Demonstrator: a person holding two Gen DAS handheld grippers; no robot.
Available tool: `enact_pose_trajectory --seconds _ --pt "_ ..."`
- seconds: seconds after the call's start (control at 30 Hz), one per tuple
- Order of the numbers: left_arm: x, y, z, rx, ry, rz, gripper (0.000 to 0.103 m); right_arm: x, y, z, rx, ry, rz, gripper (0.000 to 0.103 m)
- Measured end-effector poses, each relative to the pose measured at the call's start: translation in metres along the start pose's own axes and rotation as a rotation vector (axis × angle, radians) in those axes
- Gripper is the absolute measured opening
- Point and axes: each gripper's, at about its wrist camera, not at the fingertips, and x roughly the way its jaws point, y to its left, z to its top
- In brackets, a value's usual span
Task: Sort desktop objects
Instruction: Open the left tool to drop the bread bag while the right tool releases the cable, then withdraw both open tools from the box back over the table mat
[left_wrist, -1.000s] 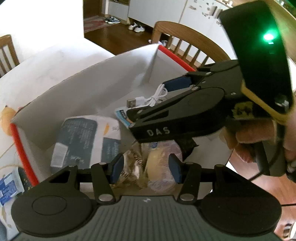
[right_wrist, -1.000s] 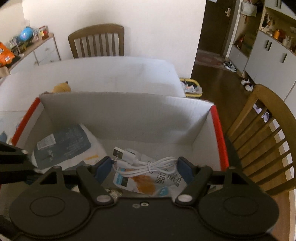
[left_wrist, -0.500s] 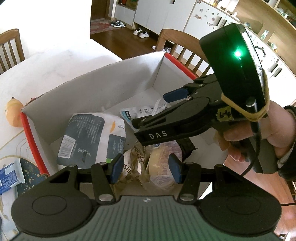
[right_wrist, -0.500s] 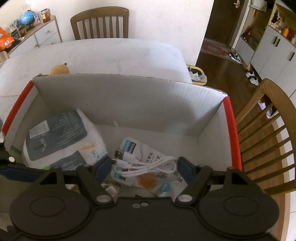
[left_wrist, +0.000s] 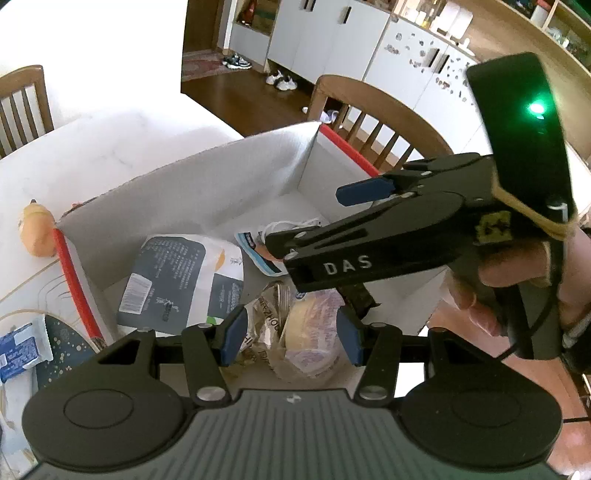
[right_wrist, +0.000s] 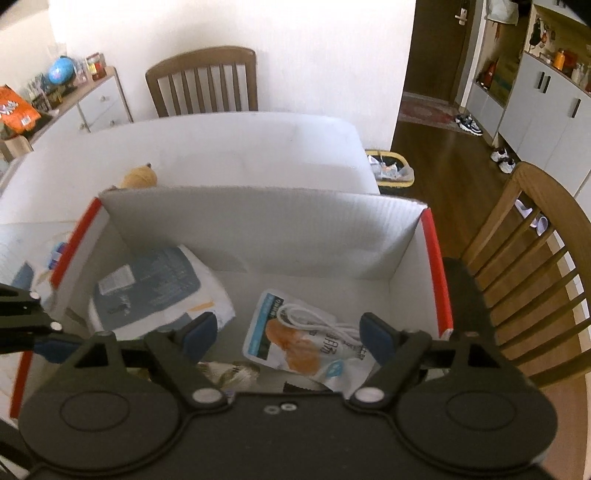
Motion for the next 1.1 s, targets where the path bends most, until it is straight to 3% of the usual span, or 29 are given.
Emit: enact_pose_trajectory --seconds 0.53,1.1 --pt "-0.036 0.003 -0.012 -0.011 -0.091 -0.014 0.052 -0.059 0.020 -0.001 0.011 -0.100 0.046 0.088" --pt "-0.094 0.040 -0.049 0.013 -0.169 -0.035 0.057 -0.087 0.084 -0.015 0.081 -0.148 0.029 0.089"
